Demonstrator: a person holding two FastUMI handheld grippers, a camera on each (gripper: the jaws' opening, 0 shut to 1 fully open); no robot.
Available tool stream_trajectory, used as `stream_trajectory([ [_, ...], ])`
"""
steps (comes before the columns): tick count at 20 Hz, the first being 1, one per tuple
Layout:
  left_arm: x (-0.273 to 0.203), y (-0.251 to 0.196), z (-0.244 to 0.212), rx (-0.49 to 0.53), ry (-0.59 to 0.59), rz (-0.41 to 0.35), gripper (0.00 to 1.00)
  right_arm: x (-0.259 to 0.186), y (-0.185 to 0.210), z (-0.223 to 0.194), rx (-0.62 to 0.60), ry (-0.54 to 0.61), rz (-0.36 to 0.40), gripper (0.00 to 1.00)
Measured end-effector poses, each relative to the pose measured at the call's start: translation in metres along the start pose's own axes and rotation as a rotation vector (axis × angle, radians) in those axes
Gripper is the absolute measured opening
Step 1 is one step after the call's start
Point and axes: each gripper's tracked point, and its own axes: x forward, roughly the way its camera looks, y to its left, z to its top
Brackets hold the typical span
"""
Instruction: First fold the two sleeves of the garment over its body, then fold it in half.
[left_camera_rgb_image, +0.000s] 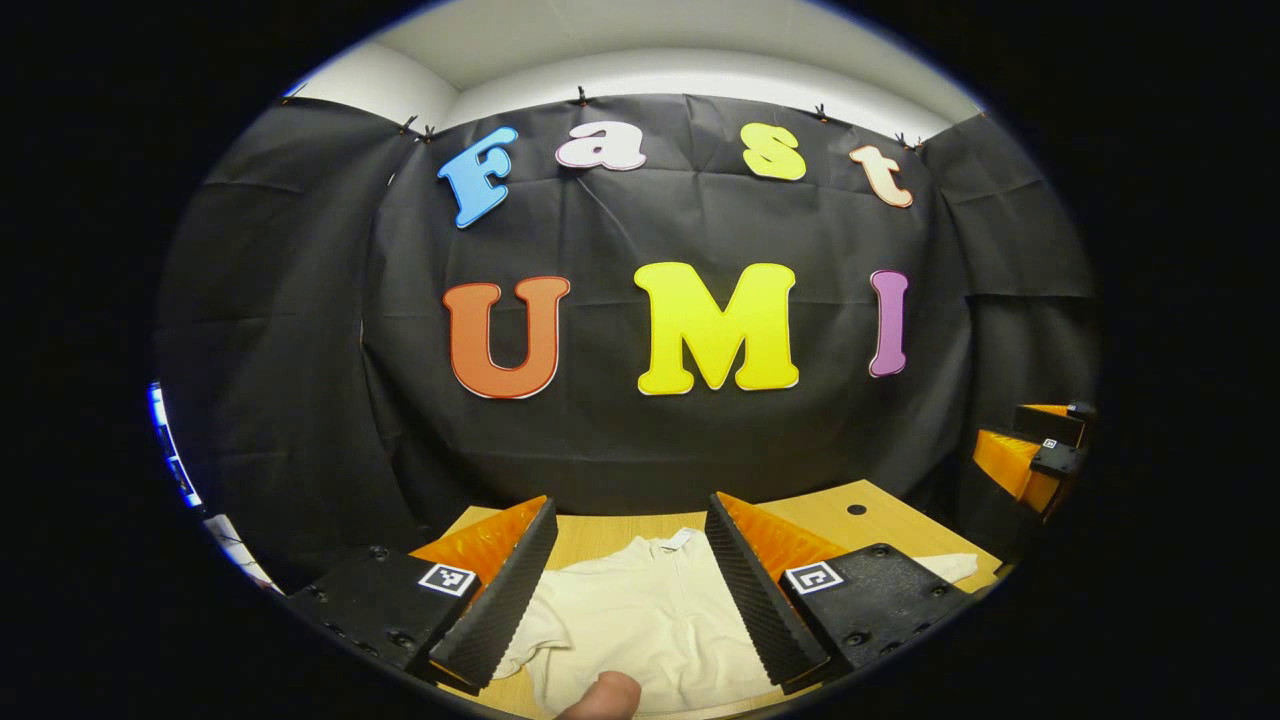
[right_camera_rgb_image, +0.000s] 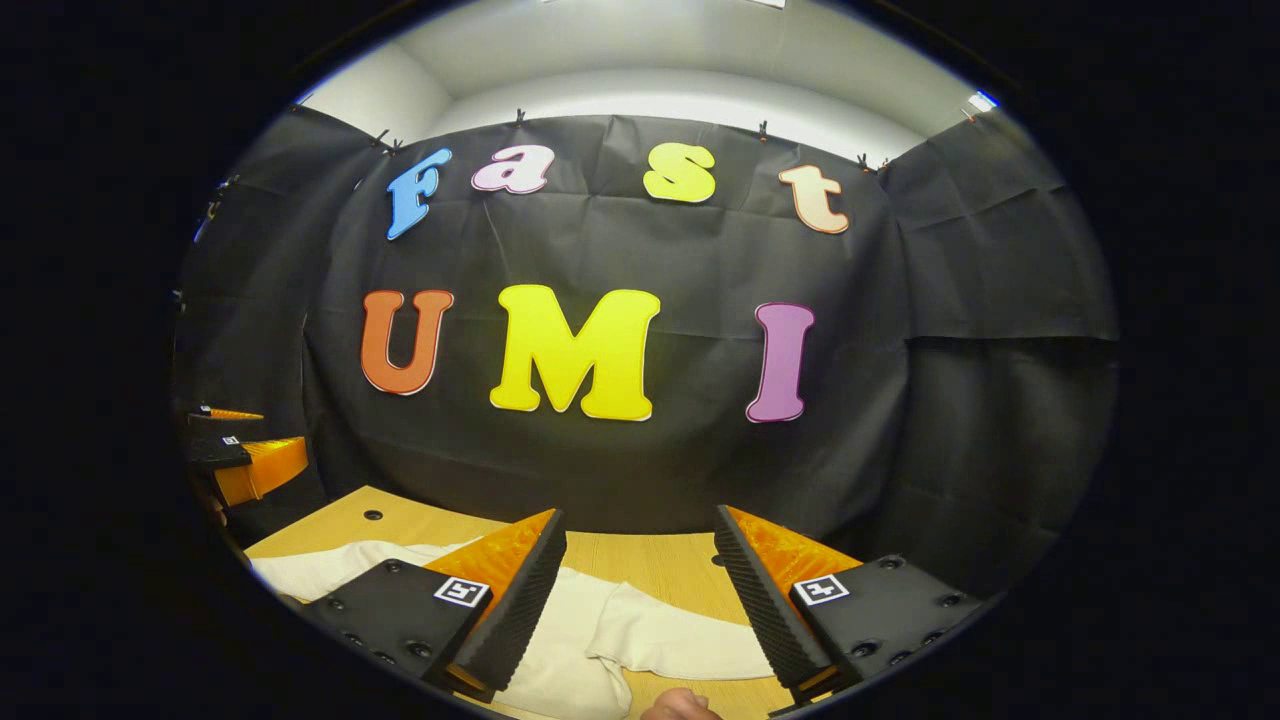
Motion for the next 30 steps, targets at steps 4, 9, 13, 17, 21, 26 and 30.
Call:
stream_trajectory([
  [4,0.001,-0.002,0.001,-0.002,-0.002,0.004,0.96,0.007,-0.006,0.0,0.008,0.001,-0.009,0.94],
  [9,0.003,-0.009,-0.001,0.001,-0.002,-0.003,0.96,0.021,-0.032,-0.019,0.014,0.042,-0.054,0.94],
  [13,0.001,-0.018,-0.003,0.007,-0.002,0.003,0.96,0.038,-0.075,-0.042,0.001,0.077,-0.117,0.94],
  [17,-0.003,-0.028,-0.02,0.011,0.045,0.027,0.96,0.058,-0.136,-0.088,0.006,0.156,-0.176,0.94],
  [21,-0.012,-0.043,-0.025,0.019,0.061,0.046,0.96,0.073,-0.201,-0.155,0.036,0.277,-0.267,0.93],
  [26,-0.024,-0.06,-0.023,0.072,0.057,0.08,0.96,0.073,-0.26,-0.262,0.101,0.493,-0.349,0.94],
  [30,-0.034,-0.072,-0.022,0.074,0.064,0.12,0.96,0.059,-0.286,-0.333,0.162,0.685,-0.395,0.94],
])
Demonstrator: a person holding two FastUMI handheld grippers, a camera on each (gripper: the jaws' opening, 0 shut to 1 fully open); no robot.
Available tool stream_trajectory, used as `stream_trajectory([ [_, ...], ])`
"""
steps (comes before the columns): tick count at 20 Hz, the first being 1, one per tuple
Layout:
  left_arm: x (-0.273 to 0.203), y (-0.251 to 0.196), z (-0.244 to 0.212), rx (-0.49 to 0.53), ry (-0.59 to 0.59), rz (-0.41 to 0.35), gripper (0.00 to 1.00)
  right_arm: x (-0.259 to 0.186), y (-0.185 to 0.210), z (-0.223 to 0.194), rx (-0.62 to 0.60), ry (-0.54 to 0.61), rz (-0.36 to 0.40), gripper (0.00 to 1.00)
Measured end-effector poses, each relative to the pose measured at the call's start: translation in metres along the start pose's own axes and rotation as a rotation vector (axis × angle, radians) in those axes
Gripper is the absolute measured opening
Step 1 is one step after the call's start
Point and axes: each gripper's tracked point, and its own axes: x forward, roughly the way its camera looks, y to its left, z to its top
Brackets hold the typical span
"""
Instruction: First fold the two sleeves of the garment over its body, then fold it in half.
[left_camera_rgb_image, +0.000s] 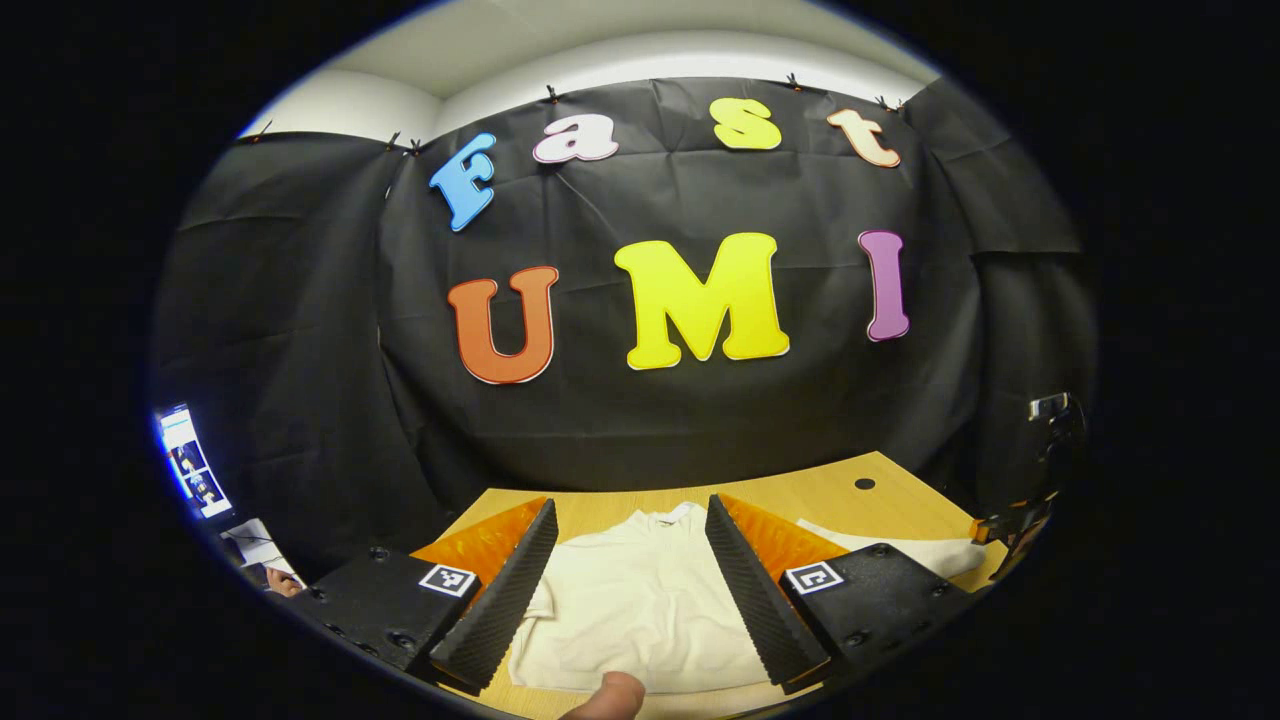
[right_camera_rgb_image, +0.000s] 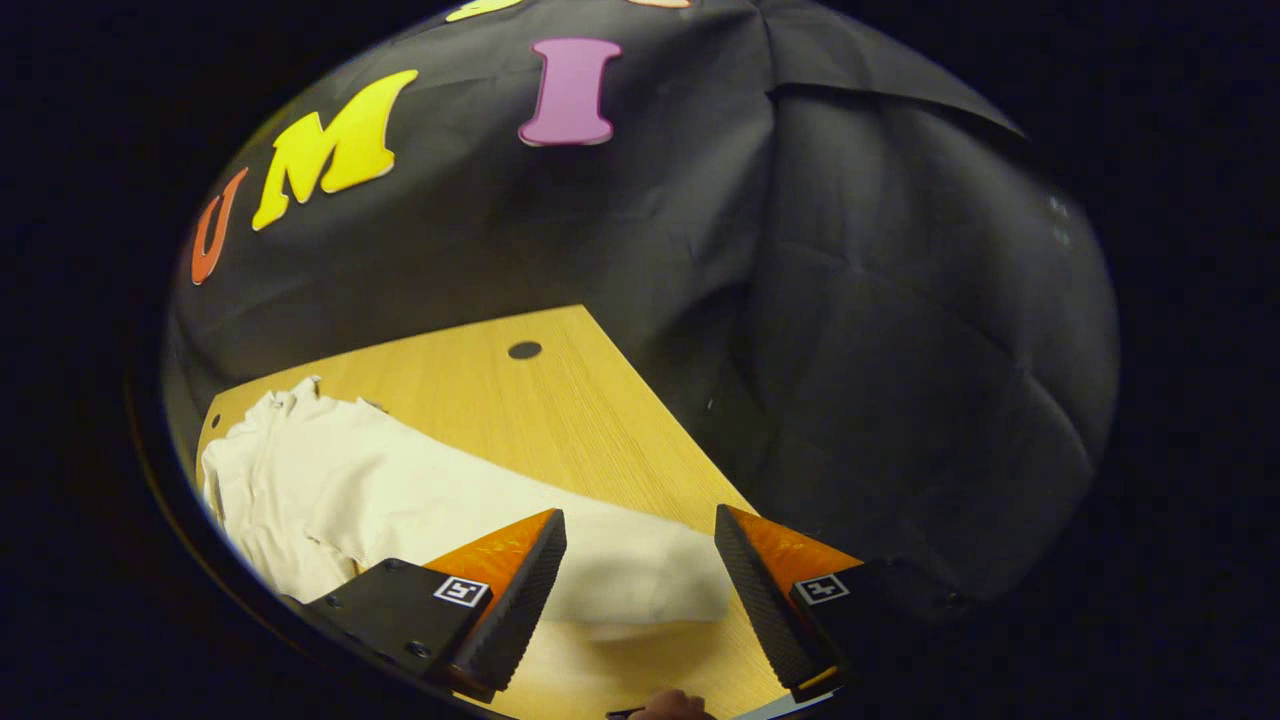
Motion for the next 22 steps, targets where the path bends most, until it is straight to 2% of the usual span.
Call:
stream_trajectory([
  [5,-0.016,-0.008,0.004,-0.01,-0.018,0.076,0.96,0.032,-0.031,-0.039,0.076,0.206,-0.044,0.94],
  [8,-0.026,-0.008,0.0,-0.009,-0.013,0.116,0.96,0.038,-0.027,-0.049,0.093,0.282,-0.048,0.95],
  [14,-0.033,0.004,0.002,-0.001,-0.034,0.12,0.99,0.048,-0.037,-0.062,0.195,0.405,-0.091,0.94],
  [17,-0.03,0.019,0.001,-0.01,-0.031,0.124,0.99,0.05,-0.034,-0.067,0.189,0.464,-0.079,0.94],
  [19,-0.027,0.03,-0.007,-0.016,-0.013,0.129,0.99,0.055,-0.031,-0.065,0.18,0.481,-0.069,0.88],
  [21,-0.024,0.039,-0.018,-0.031,0.021,0.135,0.99,0.059,-0.027,-0.062,0.195,0.504,-0.07,0.76],
  [22,-0.023,0.043,-0.023,-0.037,0.034,0.137,0.99,0.058,-0.026,-0.062,0.198,0.518,-0.067,0.75],
])
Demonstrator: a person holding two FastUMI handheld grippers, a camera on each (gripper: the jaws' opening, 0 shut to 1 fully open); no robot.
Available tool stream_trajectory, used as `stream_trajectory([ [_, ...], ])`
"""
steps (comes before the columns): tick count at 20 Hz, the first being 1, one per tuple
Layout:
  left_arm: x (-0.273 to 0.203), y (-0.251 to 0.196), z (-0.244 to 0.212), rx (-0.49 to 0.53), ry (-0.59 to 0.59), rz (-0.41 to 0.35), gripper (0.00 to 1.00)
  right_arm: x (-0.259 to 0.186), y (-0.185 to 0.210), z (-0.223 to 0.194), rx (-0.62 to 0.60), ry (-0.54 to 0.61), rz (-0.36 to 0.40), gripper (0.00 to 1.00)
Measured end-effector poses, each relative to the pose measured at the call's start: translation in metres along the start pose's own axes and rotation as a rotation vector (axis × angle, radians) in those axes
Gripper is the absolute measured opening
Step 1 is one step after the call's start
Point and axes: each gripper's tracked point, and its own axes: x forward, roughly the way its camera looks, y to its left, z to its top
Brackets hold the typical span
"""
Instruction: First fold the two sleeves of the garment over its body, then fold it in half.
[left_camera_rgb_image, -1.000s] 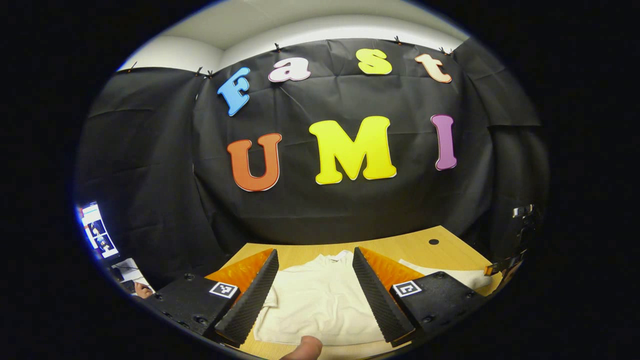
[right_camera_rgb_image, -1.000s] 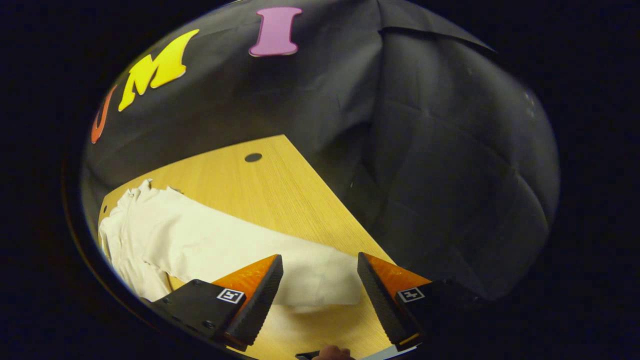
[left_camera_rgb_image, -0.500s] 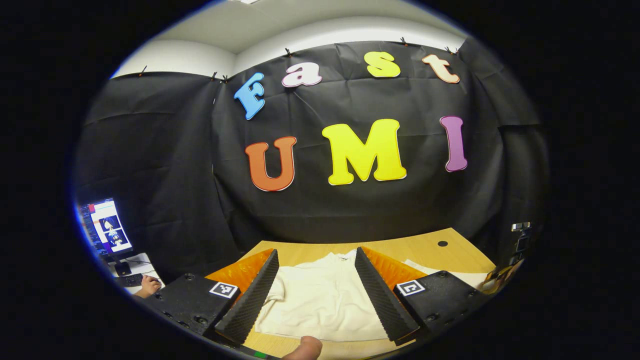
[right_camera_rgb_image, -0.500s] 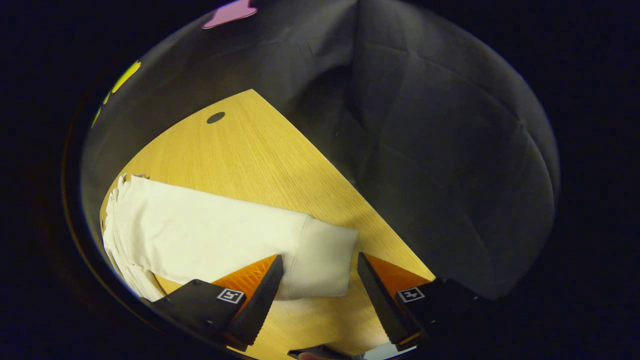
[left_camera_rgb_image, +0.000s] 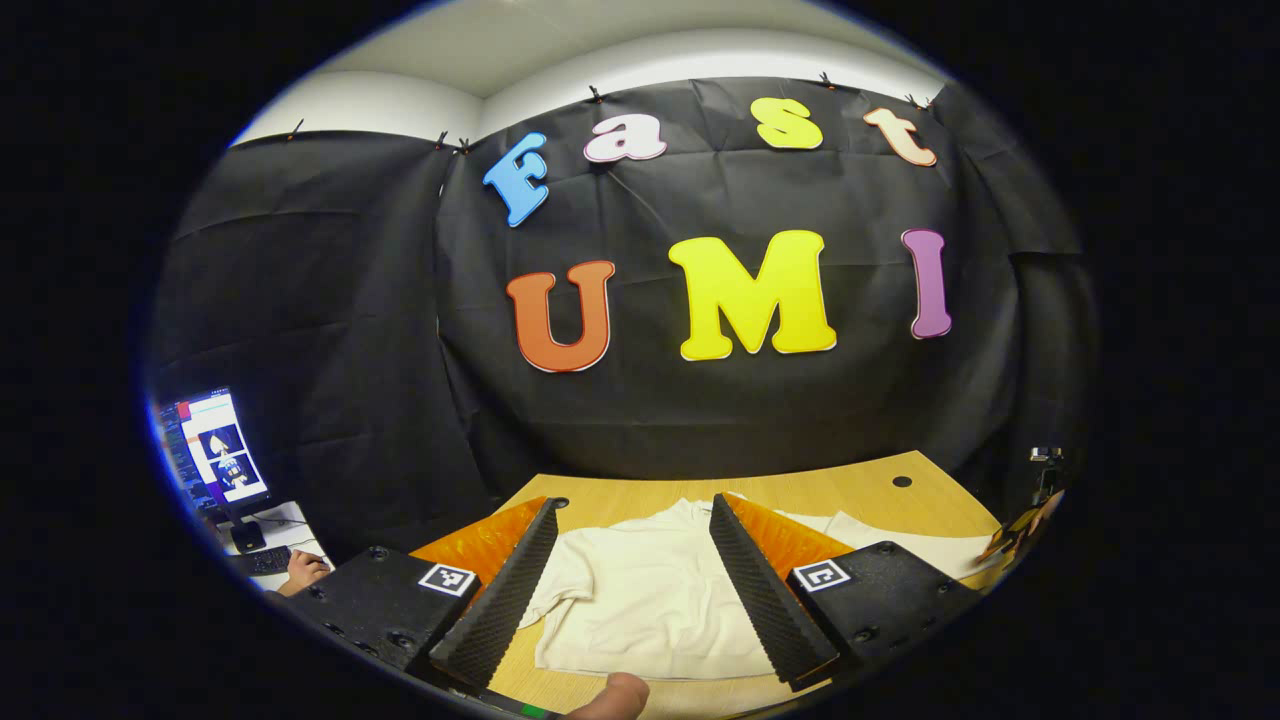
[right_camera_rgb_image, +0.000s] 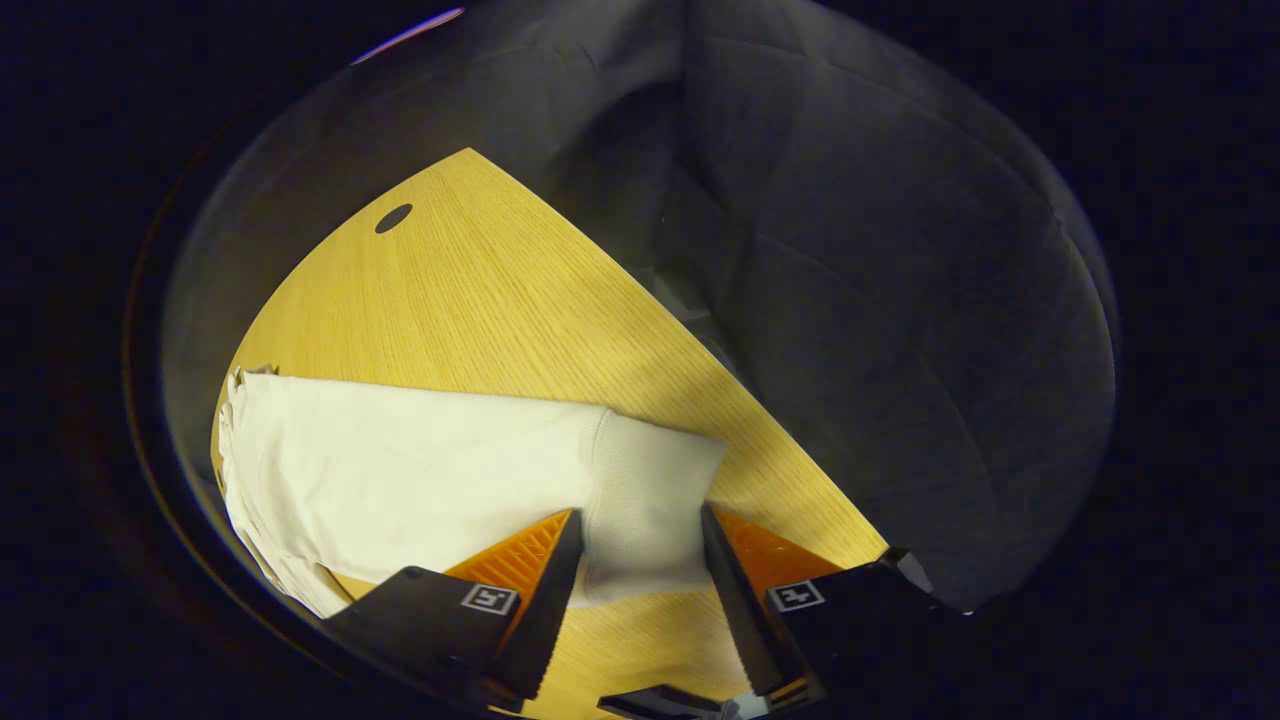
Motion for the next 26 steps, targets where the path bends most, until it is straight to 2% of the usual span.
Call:
stream_trajectory([
  [2,0.002,0.006,-0.007,0.002,0.021,0.006,0.99,0.001,0.004,-0.001,-0.011,0.022,0.024,0.53],
  [4,0.003,0.014,-0.009,0.004,0.023,0.014,0.99,-0.003,0.003,-0.001,-0.007,0.032,0.008,0.25],
  [5,0.005,0.018,-0.01,0.004,0.023,0.017,0.99,-0.005,0.001,0.0,-0.012,0.031,-0.006,0.27],
  [7,0.009,0.026,-0.013,0.003,0.023,0.027,0.99,-0.013,0.003,0.001,-0.013,0.017,-0.018,0.1],
  [12,0.016,0.043,-0.016,-0.026,0.034,0.028,0.99,-0.05,0.027,0.015,-0.03,-0.035,0.032,0.1],
  [17,0.027,0.055,-0.018,-0.031,0.009,0.003,0.99,-0.103,0.076,0.031,-0.078,-0.095,0.116,0.1],
  [22,0.036,0.073,-0.025,-0.052,-0.017,-0.036,0.99,-0.167,0.166,0.029,-0.189,-0.154,0.211,0.09],
  [26,0.042,0.103,-0.043,-0.049,-0.006,-0.028,0.99,-0.211,0.272,0.001,-0.262,-0.138,0.346,0.1],
])
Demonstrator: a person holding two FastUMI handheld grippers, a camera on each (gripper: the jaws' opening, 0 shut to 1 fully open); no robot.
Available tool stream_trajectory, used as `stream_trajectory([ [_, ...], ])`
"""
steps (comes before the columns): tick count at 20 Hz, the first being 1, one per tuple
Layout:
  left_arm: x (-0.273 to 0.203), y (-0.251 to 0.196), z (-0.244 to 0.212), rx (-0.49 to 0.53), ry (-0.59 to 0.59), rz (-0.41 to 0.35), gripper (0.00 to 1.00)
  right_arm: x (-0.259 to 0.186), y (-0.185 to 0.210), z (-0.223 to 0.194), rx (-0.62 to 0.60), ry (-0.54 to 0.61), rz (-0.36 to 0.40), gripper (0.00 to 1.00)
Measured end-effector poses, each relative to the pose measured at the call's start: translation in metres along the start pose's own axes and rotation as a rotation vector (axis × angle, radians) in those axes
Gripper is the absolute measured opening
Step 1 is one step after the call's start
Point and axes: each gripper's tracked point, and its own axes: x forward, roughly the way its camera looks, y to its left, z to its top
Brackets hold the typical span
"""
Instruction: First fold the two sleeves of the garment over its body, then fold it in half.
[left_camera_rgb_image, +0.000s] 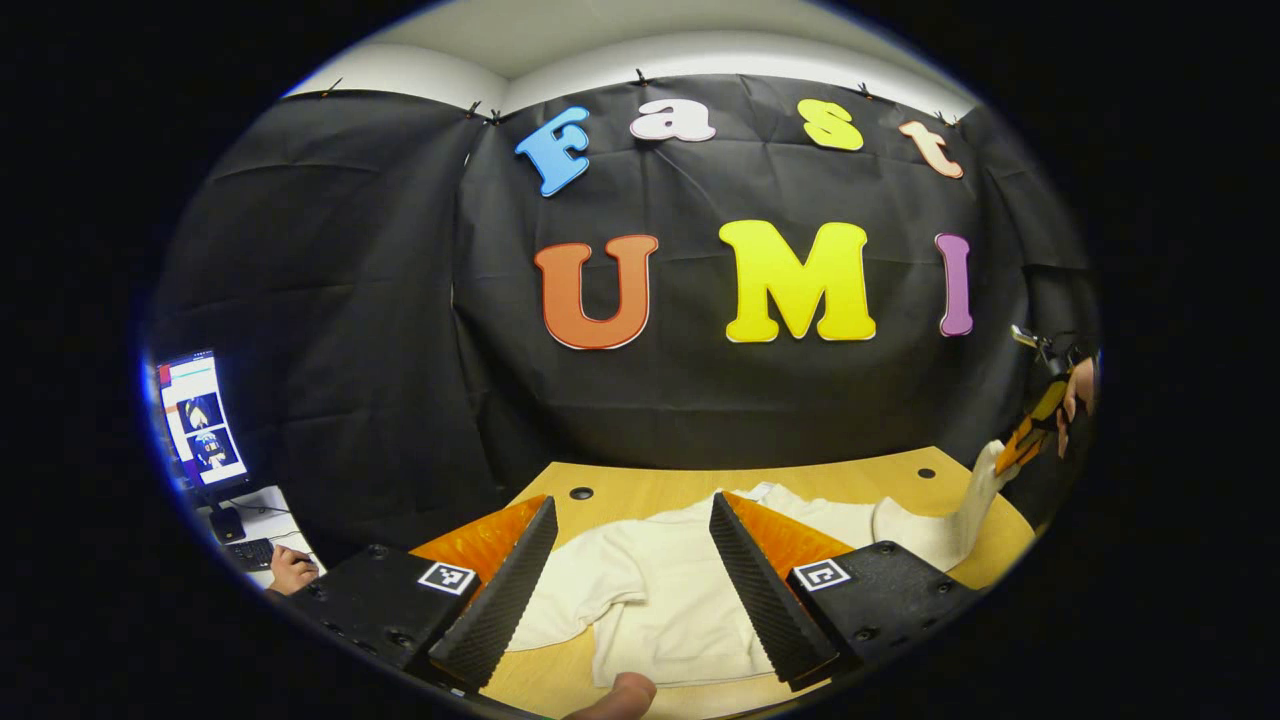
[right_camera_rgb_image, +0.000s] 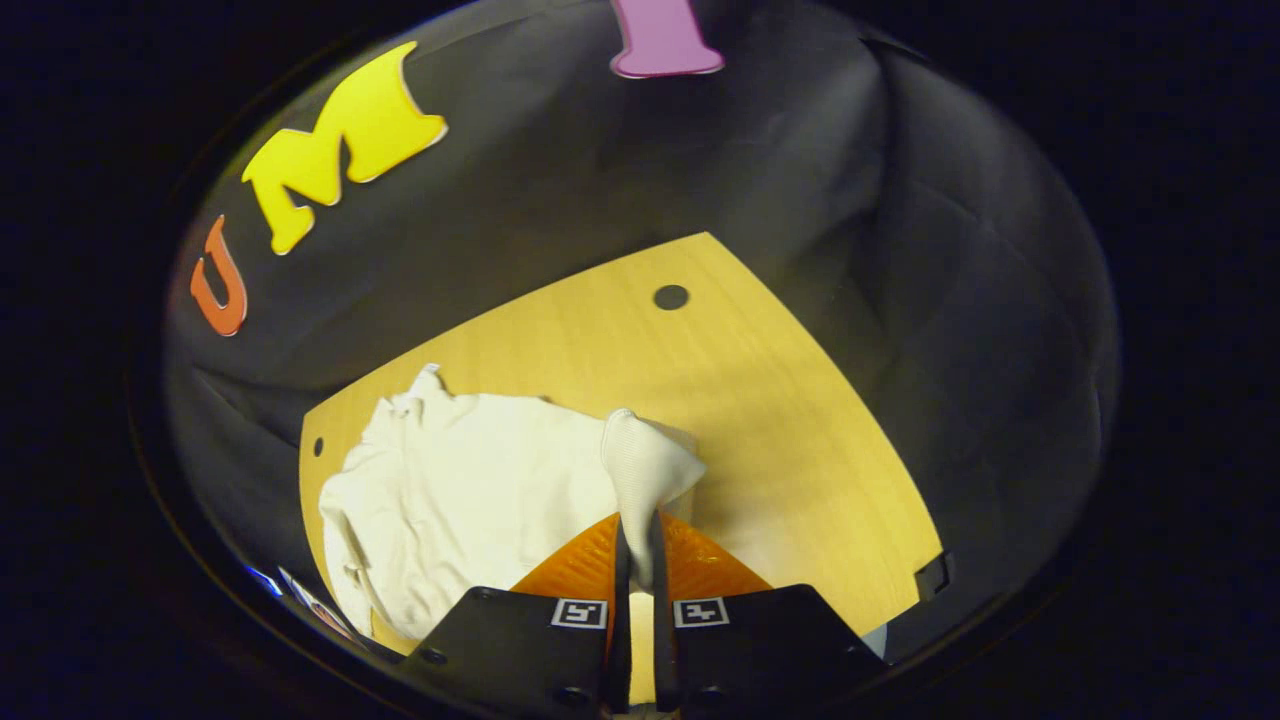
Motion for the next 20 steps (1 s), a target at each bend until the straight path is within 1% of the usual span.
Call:
stream_trajectory([
  [2,0.002,0.016,-0.009,0.001,0.017,0.017,0.99,0.001,0.054,-0.002,-0.057,0.009,0.054,0.1],
  [3,0.002,0.027,-0.014,0.019,0.018,0.034,0.99,0.003,0.078,-0.005,-0.1,0.013,0.069,0.09],
  [5,0.004,0.039,-0.016,0.047,0.015,0.041,0.99,0.009,0.129,-0.013,-0.172,0.019,0.102,0.09],
  [8,0.006,0.056,-0.02,0.037,0.016,0.048,0.99,0.02,0.199,-0.038,-0.216,0.078,0.157,0.1],
  [10,0.007,0.073,-0.024,0.045,0.017,0.088,0.99,0.03,0.236,-0.051,-0.251,0.095,0.184,0.09],
  [12,0.005,0.089,-0.024,0.079,0.007,0.125,0.99,0.04,0.269,-0.068,-0.277,0.121,0.202,0.1],
  [14,0.006,0.098,-0.026,0.095,0.003,0.133,0.99,0.051,0.296,-0.085,-0.293,0.16,0.214,0.09],
  [17,0.007,0.113,-0.04,0.077,0.036,0.143,0.99,0.069,0.338,-0.115,-0.311,0.217,0.256,0.09],
  [20,0.009,0.126,-0.05,0.106,0.055,0.159,0.99,0.099,0.368,-0.14,-0.32,0.264,0.247,0.09],
])
